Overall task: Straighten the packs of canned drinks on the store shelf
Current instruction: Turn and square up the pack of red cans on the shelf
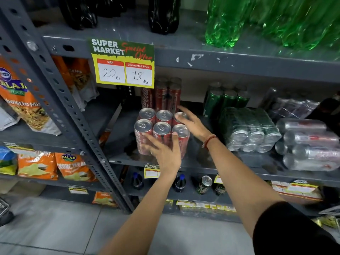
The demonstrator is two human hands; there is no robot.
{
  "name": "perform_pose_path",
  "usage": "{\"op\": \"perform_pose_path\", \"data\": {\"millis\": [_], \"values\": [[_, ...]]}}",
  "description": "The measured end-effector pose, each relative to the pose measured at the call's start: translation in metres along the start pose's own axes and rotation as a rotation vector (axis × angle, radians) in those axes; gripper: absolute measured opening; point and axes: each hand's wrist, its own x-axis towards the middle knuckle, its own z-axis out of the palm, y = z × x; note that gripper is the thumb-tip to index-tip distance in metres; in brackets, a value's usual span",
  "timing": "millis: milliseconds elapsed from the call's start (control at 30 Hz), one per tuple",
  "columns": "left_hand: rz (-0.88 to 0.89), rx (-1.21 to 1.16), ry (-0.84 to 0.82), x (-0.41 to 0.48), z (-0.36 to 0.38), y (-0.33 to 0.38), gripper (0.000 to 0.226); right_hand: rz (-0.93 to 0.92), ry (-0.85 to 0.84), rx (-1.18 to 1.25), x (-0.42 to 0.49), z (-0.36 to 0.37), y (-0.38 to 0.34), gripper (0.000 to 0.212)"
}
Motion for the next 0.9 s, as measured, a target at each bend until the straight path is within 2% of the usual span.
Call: {"op": "perform_pose_path", "data": {"millis": [67,167,233,333,467,533,633,767,833,900], "values": [[-0.02,-0.008,0.011,0.006,0.006,0.004,0.104,-0.008,0.026,0.022,-0.001,0.0,0.007,0.042],[-0.027,-0.01,0.054,0.024,0.002,0.006,0.101,-0.028,0.064,0.047,-0.017,0.003,0.011,0.043],[0.028,-0.031,0.045,0.044,-0.012,0.004,0.092,-0.067,0.091,0.064,-0.031,0.01,0.011,0.045],[0.098,-0.039,-0.148,0.081,-0.046,-0.001,0.085,-0.119,0.166,0.035,-0.054,0.031,0.004,0.051],[0.072,-0.053,-0.522,0.116,-0.078,0.007,0.082,-0.086,0.439,-0.095,-0.077,0.083,-0.016,0.062],[0.094,-0.048,-0.624,0.129,-0.088,0.012,0.071,0.01,0.531,-0.133,-0.083,0.113,-0.028,0.065],[0.1,-0.018,-0.694,0.138,-0.098,0.022,0.068,0.117,0.518,-0.246,-0.085,0.139,-0.039,0.07],[0.085,0.046,-0.641,0.135,-0.104,0.033,0.056,0.016,0.456,-0.311,-0.085,0.126,-0.033,0.074],[0.102,0.101,-0.448,0.12,-0.101,0.033,0.053,-0.052,0.484,-0.254,-0.083,0.109,-0.031,0.071],[0.129,0.211,-0.188,0.099,-0.092,0.025,0.062,-0.119,0.483,-0.176,-0.072,0.091,-0.03,0.071]]}}
